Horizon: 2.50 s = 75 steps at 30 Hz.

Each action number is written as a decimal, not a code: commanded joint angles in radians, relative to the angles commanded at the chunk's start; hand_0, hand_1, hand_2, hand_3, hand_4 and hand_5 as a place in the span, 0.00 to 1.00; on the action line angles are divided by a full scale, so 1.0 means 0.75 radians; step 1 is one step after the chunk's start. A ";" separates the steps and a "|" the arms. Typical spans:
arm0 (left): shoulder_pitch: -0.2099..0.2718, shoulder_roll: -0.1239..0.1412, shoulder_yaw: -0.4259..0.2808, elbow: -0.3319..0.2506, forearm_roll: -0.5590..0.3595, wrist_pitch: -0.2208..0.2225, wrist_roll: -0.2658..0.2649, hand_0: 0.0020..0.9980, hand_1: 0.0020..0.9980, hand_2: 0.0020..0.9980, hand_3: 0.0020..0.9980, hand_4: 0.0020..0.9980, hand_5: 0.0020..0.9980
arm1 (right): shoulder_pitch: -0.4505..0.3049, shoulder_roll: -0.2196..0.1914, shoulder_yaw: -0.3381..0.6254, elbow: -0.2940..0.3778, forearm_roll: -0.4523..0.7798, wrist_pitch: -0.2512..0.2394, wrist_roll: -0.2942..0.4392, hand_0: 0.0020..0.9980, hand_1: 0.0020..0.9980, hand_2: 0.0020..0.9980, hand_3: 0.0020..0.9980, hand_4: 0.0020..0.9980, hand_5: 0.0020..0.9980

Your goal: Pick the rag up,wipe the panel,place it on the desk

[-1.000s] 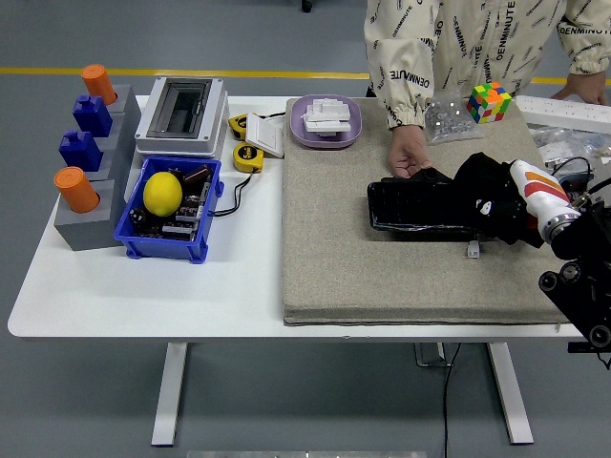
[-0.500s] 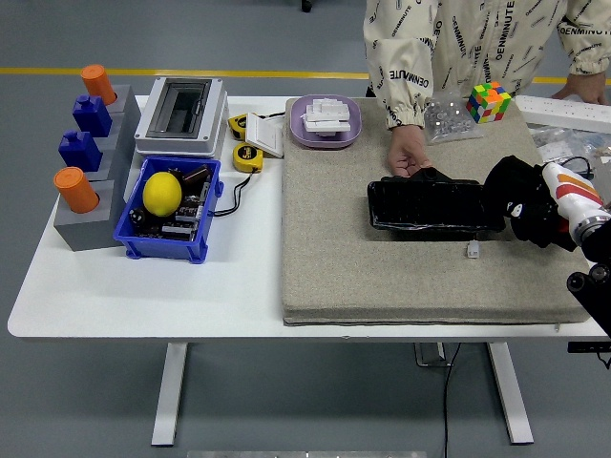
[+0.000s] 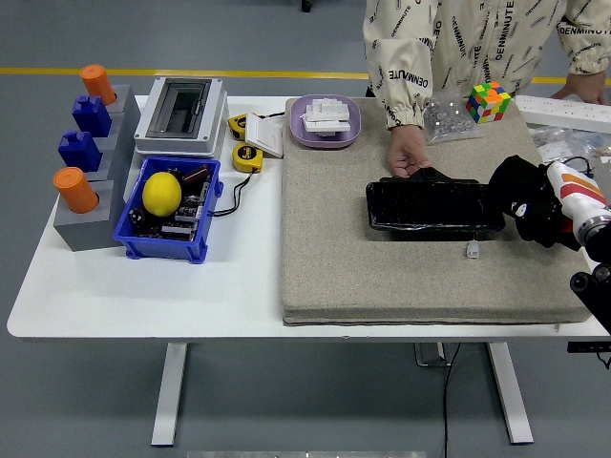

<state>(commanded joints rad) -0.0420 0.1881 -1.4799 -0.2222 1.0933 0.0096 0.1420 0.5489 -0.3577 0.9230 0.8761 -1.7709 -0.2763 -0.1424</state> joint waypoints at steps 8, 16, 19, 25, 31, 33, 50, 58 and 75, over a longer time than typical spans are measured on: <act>0.001 0.001 -0.003 0.001 0.002 0.001 0.000 0.61 0.64 0.66 0.56 0.63 0.44 | 0.019 0.039 -0.015 0.004 -0.001 -0.003 0.001 0.40 0.46 0.50 0.49 0.74 0.18; -0.001 0.001 -0.001 0.000 0.000 0.000 0.001 0.61 0.64 0.66 0.56 0.63 0.44 | 0.040 0.107 -0.019 -0.004 0.005 -0.010 0.006 0.40 0.46 0.50 0.49 0.74 0.18; -0.001 0.001 -0.001 0.001 0.001 0.000 0.001 0.61 0.64 0.66 0.56 0.63 0.44 | 0.045 0.133 -0.022 -0.006 0.009 -0.013 0.009 0.40 0.46 0.50 0.49 0.74 0.18; -0.001 0.002 0.000 0.001 0.001 0.000 0.001 0.61 0.64 0.66 0.56 0.63 0.44 | 0.056 0.178 -0.031 -0.008 0.014 -0.018 0.014 0.40 0.46 0.50 0.49 0.74 0.18; -0.002 0.003 0.001 0.002 0.001 0.001 0.001 0.61 0.64 0.66 0.56 0.63 0.44 | 0.070 0.226 -0.062 -0.002 0.020 -0.021 0.017 0.40 0.46 0.50 0.49 0.74 0.18; -0.003 0.003 0.001 0.001 0.001 0.001 0.001 0.61 0.64 0.66 0.56 0.63 0.44 | 0.073 0.236 -0.068 -0.002 0.021 -0.022 0.017 0.40 0.46 0.50 0.49 0.74 0.18; -0.007 0.005 0.002 0.002 0.000 0.001 0.002 0.61 0.64 0.66 0.56 0.63 0.44 | 0.116 0.358 -0.156 0.002 0.037 -0.026 0.023 0.40 0.46 0.50 0.49 0.74 0.18; -0.010 0.005 0.004 0.002 -0.001 0.001 0.002 0.61 0.64 0.66 0.56 0.63 0.44 | 0.131 0.404 -0.182 -0.002 0.045 -0.028 0.026 0.40 0.46 0.50 0.49 0.74 0.18; -0.008 0.011 0.021 0.003 -0.006 0.002 0.003 0.61 0.64 0.66 0.56 0.63 0.44 | 0.151 0.477 -0.253 0.004 0.056 -0.029 0.029 0.40 0.46 0.50 0.49 0.74 0.18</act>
<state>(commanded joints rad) -0.0484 0.1966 -1.4638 -0.2201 1.0889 0.0108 0.1442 0.6618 0.0000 0.7336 0.8795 -1.7289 -0.2981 -0.1205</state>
